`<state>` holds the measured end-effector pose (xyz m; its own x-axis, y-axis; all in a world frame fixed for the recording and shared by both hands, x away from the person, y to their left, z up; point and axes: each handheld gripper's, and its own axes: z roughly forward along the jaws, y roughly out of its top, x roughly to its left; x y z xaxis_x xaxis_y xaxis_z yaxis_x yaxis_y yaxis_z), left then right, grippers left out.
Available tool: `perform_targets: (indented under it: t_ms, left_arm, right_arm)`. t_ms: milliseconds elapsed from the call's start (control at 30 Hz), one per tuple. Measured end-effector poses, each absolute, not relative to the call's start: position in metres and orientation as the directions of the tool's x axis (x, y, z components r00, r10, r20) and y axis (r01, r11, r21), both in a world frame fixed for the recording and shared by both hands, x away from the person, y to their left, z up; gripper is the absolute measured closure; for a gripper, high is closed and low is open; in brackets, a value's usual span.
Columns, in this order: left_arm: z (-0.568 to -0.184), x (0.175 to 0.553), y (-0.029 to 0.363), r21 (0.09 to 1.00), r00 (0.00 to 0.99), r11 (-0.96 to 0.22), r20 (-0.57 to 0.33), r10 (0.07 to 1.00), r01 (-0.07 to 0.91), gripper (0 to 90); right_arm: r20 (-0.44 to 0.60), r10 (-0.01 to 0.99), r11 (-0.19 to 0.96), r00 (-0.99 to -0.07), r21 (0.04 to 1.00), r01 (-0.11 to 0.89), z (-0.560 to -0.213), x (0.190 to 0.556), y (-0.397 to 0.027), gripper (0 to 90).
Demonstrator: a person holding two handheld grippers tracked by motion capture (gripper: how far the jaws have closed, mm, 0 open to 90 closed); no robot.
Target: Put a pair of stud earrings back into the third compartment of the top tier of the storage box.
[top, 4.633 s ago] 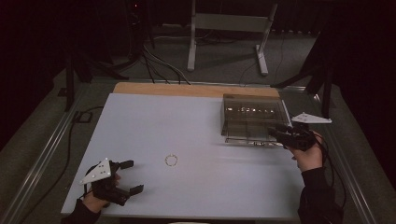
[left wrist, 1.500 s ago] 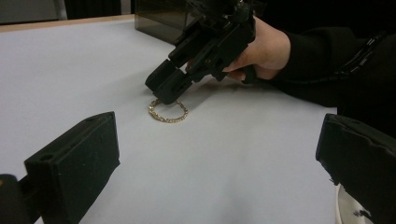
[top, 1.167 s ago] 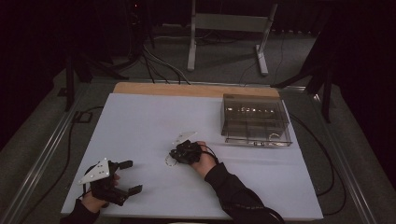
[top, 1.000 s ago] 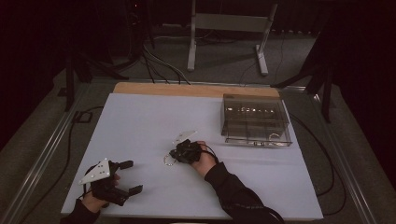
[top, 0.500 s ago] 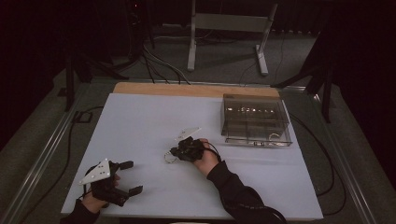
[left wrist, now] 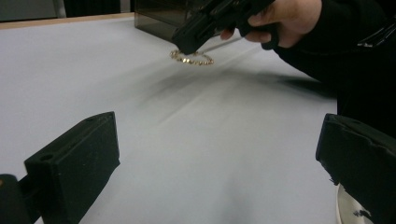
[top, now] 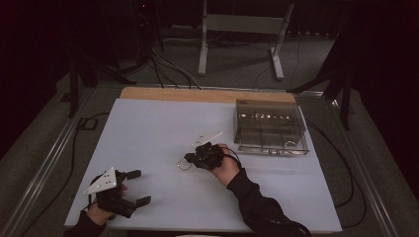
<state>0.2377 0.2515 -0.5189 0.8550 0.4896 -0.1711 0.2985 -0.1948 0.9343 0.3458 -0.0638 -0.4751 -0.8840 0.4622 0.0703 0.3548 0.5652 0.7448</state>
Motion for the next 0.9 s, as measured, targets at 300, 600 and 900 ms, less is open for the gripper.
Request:
perform_targets:
  t_ms: [300,600,900]
  left_arm:
    - [-0.519,0.238,0.251,0.934,0.854,-0.191,-0.176,0.489,0.302,0.5]
    - [-0.519,0.238,0.252,0.933,0.857,-0.199,-0.172,0.486,0.301,0.5]
    - [-0.519,0.238,0.252,0.933,0.854,-0.197,-0.173,0.491,0.302,0.5]
  right_arm:
    - [0.051,0.484,0.552,-0.873,0.757,0.35,-0.459,0.346,-0.083,86.8]
    - [0.039,0.521,0.526,-0.853,0.772,0.357,-0.44,0.348,-0.106,86.8]
    - [0.033,0.577,0.483,-0.816,0.792,0.373,-0.425,0.352,-0.14,86.8]
